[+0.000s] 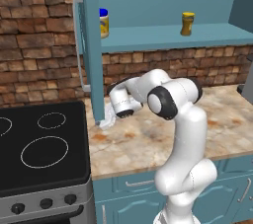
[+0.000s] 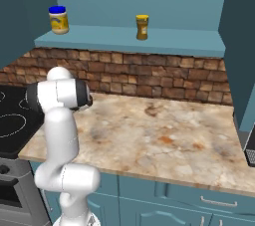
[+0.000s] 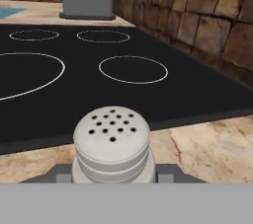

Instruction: Collect the turmeric, mayonnaise, and shaker from the cabinet and place them next to the stove.

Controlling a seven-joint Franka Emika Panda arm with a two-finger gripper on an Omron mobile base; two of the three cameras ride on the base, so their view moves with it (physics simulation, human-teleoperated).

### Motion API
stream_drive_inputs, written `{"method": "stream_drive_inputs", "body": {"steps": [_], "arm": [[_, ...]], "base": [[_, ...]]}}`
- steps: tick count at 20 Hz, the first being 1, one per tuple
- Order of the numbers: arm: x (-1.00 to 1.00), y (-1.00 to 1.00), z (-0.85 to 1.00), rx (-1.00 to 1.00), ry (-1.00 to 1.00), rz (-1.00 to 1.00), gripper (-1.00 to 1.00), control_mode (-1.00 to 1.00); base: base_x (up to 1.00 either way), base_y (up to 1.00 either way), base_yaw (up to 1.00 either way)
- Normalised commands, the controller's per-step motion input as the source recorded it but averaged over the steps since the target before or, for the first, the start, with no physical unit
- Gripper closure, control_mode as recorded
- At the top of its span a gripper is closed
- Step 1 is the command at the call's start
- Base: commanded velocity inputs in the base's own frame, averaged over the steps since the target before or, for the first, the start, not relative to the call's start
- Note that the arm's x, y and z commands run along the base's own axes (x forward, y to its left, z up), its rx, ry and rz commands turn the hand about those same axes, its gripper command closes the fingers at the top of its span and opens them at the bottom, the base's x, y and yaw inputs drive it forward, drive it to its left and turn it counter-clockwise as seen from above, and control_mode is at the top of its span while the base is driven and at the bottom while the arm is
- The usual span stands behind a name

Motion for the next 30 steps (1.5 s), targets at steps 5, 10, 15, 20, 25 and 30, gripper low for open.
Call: {"method": "stream_drive_inputs", "body": {"steps": [5,10,15,20,25,30], "arm": [[0.0,0.02,-0.09,0.0,-0.01,0.0,-1.0,-1.0],[-0.26,-0.15,0.39,0.0,-0.07,0.01,-1.0,-1.0],[-0.29,-0.18,0.78,0.0,-0.1,-0.01,-1.0,-1.0],[-0.63,-0.21,0.99,0.01,-0.1,-0.11,-1.0,-1.0],[-0.7,-0.23,1.0,0.0,-0.01,-0.21,-1.0,-1.0],[-0.53,-0.2,1.0,-0.04,0.01,-0.26,-1.0,-1.0]], "base": [[0.0,0.0,0.0],[0.0,0.0,0.0],[0.0,0.0,0.0],[0.0,0.0,0.0],[0.0,0.0,0.0],[0.0,0.0,0.0]]}}
